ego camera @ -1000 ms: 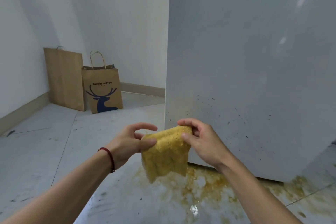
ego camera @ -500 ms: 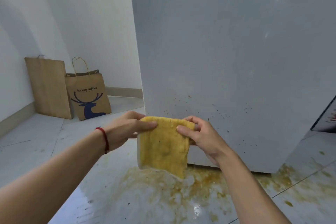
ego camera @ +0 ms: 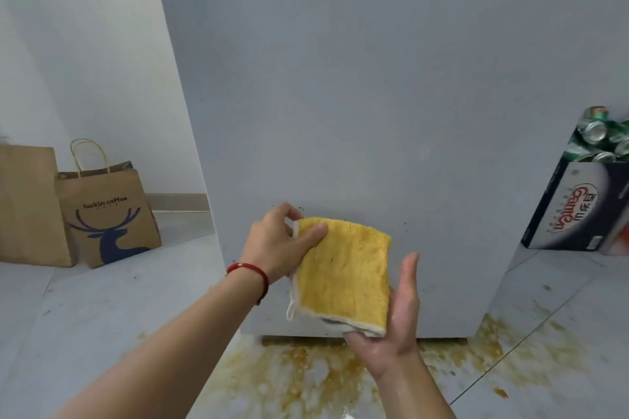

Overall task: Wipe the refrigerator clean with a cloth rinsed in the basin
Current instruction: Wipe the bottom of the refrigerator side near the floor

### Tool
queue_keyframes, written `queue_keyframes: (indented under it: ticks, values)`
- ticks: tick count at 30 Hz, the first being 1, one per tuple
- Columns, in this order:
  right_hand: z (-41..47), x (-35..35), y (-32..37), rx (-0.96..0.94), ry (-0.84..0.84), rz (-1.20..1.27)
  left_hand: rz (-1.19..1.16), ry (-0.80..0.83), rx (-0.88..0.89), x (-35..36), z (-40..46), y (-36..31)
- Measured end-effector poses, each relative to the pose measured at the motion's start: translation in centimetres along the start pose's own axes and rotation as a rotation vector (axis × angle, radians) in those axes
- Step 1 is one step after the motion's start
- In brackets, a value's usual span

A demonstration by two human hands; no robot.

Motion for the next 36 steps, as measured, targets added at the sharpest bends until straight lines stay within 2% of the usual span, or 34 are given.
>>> queue_keyframes:
  ticks: [3,5,6,8,10,12,14,16,17,20,22,23,27,28,29,31,34,36]
  values:
    - [-0.2,0.9,1.9,-0.199,-0.058,-0.064,0.003,-0.284,0.133,-4.3,-0.5,0.5]
    - [-1.4,3.5,3.3,-0.417,-0.062,-0.306,-0.026,-0.387,0.125,-7.9,-0.8,2.2]
    - [-2.1,5.5,4.2,-0.594,-0.079,-0.496,-0.042,-0.434,0.095,-9.8,-0.8,3.1]
    - [-1.6,10.2,4.1,-0.989,0.003,-0.985,-0.088,-0.516,0.014,-12.9,-0.8,5.1]
    - [1.8,13.9,1.5,-1.266,0.073,-1.530,-0.117,-0.561,-0.050,-14.5,-0.7,6.6]
    - [7.1,15.5,-1.6,-1.308,0.031,-1.963,-0.145,-0.578,-0.104,-15.0,-0.8,7.7]
    - [10.8,15.7,-4.8,-1.313,-0.043,-2.199,-0.180,-0.594,-0.150,-15.2,-0.9,8.4]
    - [12.6,15.2,-8.5,-1.425,-0.060,-2.300,-0.198,-0.612,-0.159,-15.7,-0.7,8.8]
    - [13.1,14.7,-10.1,-1.504,-0.018,-2.345,-0.203,-0.622,-0.154,-15.8,-0.7,8.9]
    - [13.6,13.3,-11.9,-1.664,0.248,-2.455,-0.187,-0.630,-0.120,-16.0,-0.7,8.6]
    - [12.6,12.1,-10.2,-1.693,0.285,-2.467,-0.177,-0.616,-0.115,-15.7,-0.8,8.7]
    - [11.9,11.3,-8.3,-1.686,0.187,-2.418,-0.172,-0.604,-0.112,-15.5,-0.8,8.7]
    - [8.8,6.9,1.5,-1.592,-0.526,-2.053,-0.157,-0.608,-0.108,-16.1,-0.9,9.2]
    - [8.6,6.9,2.5,-1.586,-0.621,-2.021,-0.150,-0.612,-0.104,-16.4,-0.8,9.2]
    - [9.1,7.5,2.5,-1.589,-0.639,-2.041,-0.141,-0.616,-0.101,-16.7,-0.7,9.3]
    - [10.5,10.0,-0.5,-1.647,-0.481,-2.180,-0.130,-0.637,-0.089,-17.2,-0.7,9.3]
    - [11.9,12.2,-7.3,-1.645,-0.039,-2.326,-0.056,-0.677,0.003,-16.0,-0.9,7.9]
    - [11.9,12.5,-8.8,-1.621,0.186,-2.347,-0.005,-0.688,0.112,-14.5,-0.8,6.1]
Point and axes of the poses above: each hand's wrist, its own z-axis towards the middle knuckle, its own x-axis out of the palm, y = z × x, the point moved 8 cm from there along z, towards the middle knuckle, and after that the axes turned 6 degrees about -z, right-handed, at the moved point
